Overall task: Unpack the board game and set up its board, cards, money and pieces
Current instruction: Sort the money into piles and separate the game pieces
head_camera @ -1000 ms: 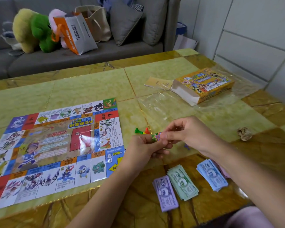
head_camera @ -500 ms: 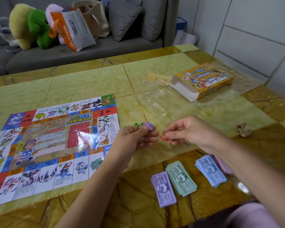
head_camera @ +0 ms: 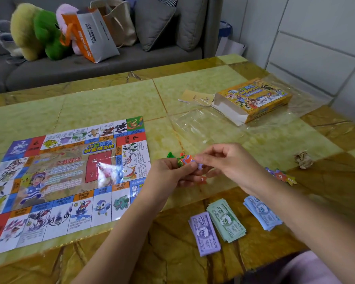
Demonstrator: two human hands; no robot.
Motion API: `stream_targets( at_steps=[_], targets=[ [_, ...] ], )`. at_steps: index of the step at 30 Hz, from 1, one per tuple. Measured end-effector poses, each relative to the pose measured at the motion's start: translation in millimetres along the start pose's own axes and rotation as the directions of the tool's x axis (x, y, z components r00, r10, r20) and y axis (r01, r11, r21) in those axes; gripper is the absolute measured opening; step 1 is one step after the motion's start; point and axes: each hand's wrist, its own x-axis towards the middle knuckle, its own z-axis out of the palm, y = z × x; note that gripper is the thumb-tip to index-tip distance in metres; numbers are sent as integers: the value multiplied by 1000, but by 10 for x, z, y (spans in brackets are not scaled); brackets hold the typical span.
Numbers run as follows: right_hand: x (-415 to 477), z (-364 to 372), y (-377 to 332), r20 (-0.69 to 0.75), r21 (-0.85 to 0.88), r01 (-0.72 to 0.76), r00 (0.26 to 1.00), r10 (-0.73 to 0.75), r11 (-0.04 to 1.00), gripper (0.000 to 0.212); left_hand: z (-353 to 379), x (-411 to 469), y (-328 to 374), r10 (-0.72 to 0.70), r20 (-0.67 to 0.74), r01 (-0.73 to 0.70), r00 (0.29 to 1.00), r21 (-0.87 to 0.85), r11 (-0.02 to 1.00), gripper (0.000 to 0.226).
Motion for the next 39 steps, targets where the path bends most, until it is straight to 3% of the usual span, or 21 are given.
stream_targets(
  at_steps=[3,7,11,14,16,19,23,25,27,29,34,39],
  targets=[
    [24,-16,-7,-4,-67,21,1000,-21,998,5,-12,8,1,-11,52,10,999,25,1000,15],
    [62,-70,-15,-28,-100,38,999,-41,994,4,-49,18,22,-31,133,42,991,-86,995,21],
    [60,-162,1,0,-77,25,1000,-25,997,11,-30,22,13,-39,106,53,994,-134,990,21],
    [81,-257,54,-77,-134,-47,996,37,990,12,-27,40,7,-51,41,56,998,-153,987,20],
    [98,-278,110,-142,-356,-52,990,1,933,9,-20,45,3,-59,9,59,998,-157,986,18],
    [98,-250,158,-128,-649,21,982,-136,760,11,-15,35,3,-65,-17,61,998,-161,985,16],
    [92,-230,158,-133,-770,51,962,-239,636,8,-2,25,1,-51,-38,45,998,-151,988,12],
    [79,-213,128,-152,-630,75,964,-218,773,14,11,17,-4,-46,-44,39,998,-136,990,10],
    [30,-178,42,-87,-251,60,993,-84,966,17,32,12,-14,-46,-41,41,998,-118,992,9],
    [-17,-161,-6,10,-63,27,1000,-26,998,13,54,13,-31,-53,-31,49,998,-100,994,10],
    [-21,-172,27,28,-169,40,999,-36,985,1,66,21,-62,-86,44,89,995,-65,994,12],
    [-24,-204,67,55,-269,65,997,-52,961,6,78,11,-64,-108,88,115,990,-73,991,13]
  ],
)
